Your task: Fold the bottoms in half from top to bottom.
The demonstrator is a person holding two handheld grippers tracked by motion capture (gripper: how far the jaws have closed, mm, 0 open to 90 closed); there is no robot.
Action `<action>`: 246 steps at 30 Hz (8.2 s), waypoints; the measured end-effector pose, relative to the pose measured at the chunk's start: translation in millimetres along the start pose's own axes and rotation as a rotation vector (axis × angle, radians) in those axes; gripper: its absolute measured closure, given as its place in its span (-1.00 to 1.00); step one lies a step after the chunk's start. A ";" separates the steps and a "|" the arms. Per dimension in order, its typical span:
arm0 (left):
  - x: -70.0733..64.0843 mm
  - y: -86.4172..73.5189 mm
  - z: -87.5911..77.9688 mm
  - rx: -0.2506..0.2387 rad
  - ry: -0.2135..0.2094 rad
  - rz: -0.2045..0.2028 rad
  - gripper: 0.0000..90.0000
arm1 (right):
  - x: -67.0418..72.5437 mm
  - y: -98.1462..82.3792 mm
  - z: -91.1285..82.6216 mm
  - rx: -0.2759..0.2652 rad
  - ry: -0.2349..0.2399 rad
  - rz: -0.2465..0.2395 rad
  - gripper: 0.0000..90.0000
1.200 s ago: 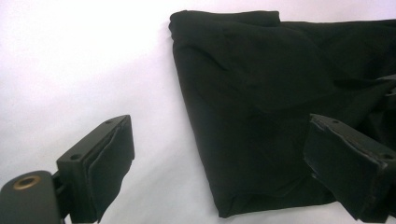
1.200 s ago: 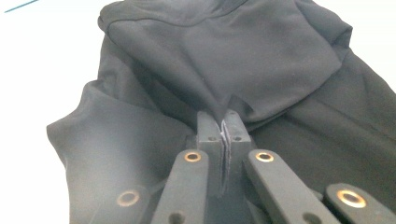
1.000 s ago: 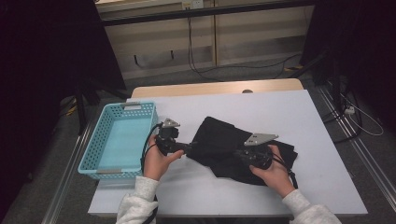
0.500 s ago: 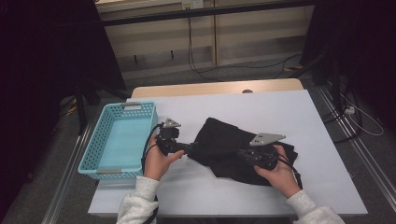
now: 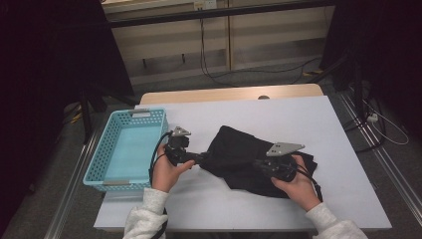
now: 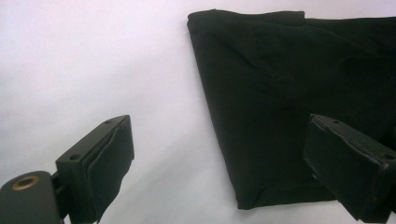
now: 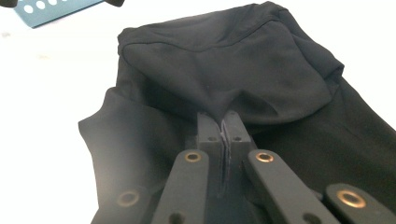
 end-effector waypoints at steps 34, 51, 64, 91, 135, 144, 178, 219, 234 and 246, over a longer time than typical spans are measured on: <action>-1.1 0.5 -2.4 -0.001 -0.016 0.003 -0.82 | -4.0 2.8 -11.6 -0.020 -0.016 -0.002 0.98; 1.8 -4.4 -5.7 0.003 -0.040 -0.009 -0.83 | -6.1 3.2 -10.0 -0.018 0.003 0.010 0.98; 3.9 -5.1 -8.1 0.007 -0.037 -0.008 -0.84 | -9.0 5.9 -14.3 -0.034 -0.016 0.013 0.98; 5.0 -4.8 -12.7 0.000 -0.026 -0.005 -0.84 | -8.7 8.9 -20.5 -0.038 -0.028 -0.003 0.98; 5.7 -3.6 -9.0 0.000 -0.026 -0.003 -0.84 | -13.7 3.3 -33.3 -0.049 -0.043 0.004 0.98; 6.3 -3.9 -9.4 0.008 -0.029 0.000 -0.84 | -13.5 1.6 -37.3 -0.047 -0.040 0.005 0.98; 6.3 -1.4 -10.7 0.000 -0.027 -0.008 -0.84 | -19.6 -5.5 -58.5 -0.069 -0.057 0.026 0.98; 4.1 1.4 -9.6 0.003 -0.038 0.000 -0.84 | -29.1 -14.2 -81.6 -0.096 -0.078 0.070 0.98; 3.1 1.0 -7.6 0.003 -0.033 0.002 -0.84 | -35.5 -14.3 -90.4 -0.113 -0.084 0.086 0.98; 1.2 1.7 -6.1 0.009 -0.035 0.009 -0.84 | -35.0 -19.6 -95.9 -0.108 -0.080 0.088 0.98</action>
Point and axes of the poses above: each handheld gripper's, and its own axes: z roughly forward along the jaws, y roughly out of its top, x roughly to its left, the point moved 6 cm from there along z, roughly forward along the jaws, and after that the axes turned 4 degrees about y, right-handed, at the moved point
